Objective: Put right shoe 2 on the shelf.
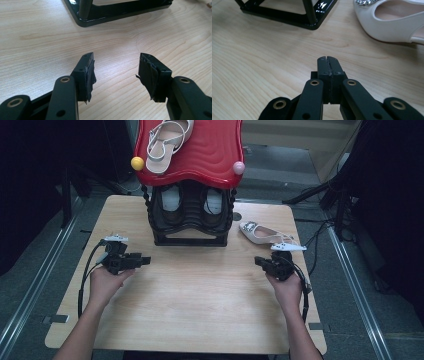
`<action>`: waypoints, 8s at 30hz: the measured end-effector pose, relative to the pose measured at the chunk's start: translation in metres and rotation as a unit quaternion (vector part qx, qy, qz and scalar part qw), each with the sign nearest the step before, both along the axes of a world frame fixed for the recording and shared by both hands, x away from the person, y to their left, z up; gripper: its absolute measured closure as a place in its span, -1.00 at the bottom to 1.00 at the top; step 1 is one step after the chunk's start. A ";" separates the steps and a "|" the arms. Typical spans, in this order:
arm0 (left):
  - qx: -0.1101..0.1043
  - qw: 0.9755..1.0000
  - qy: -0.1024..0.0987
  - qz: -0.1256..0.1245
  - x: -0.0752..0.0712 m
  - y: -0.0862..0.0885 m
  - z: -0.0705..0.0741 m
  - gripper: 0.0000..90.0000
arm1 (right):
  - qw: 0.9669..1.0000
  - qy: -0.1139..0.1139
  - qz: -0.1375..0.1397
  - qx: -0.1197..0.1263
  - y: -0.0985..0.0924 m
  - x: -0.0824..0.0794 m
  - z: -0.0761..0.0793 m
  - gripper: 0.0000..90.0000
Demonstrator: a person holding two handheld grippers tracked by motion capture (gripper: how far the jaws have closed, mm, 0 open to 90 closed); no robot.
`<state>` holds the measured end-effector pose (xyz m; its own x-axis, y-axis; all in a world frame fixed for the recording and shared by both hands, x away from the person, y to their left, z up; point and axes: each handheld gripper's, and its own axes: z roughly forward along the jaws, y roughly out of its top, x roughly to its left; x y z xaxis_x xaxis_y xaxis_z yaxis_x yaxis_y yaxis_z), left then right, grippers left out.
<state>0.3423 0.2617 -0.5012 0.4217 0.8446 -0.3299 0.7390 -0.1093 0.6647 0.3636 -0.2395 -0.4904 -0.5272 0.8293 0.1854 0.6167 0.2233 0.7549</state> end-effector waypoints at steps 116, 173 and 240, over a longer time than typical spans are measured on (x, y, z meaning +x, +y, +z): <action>0.016 1.000 -0.002 -0.012 0.005 -0.004 -0.011 0.07 | 0.994 0.025 -0.102 -0.023 0.002 0.090 -0.004 0.70; 0.011 1.000 0.001 -0.013 0.005 -0.004 -0.011 0.07 | 0.992 0.045 -0.091 0.074 -0.010 0.087 0.042 0.96; 0.014 1.000 0.007 -0.026 0.005 -0.010 -0.012 0.07 | 0.990 -0.068 -0.073 0.098 0.044 0.113 0.329 0.96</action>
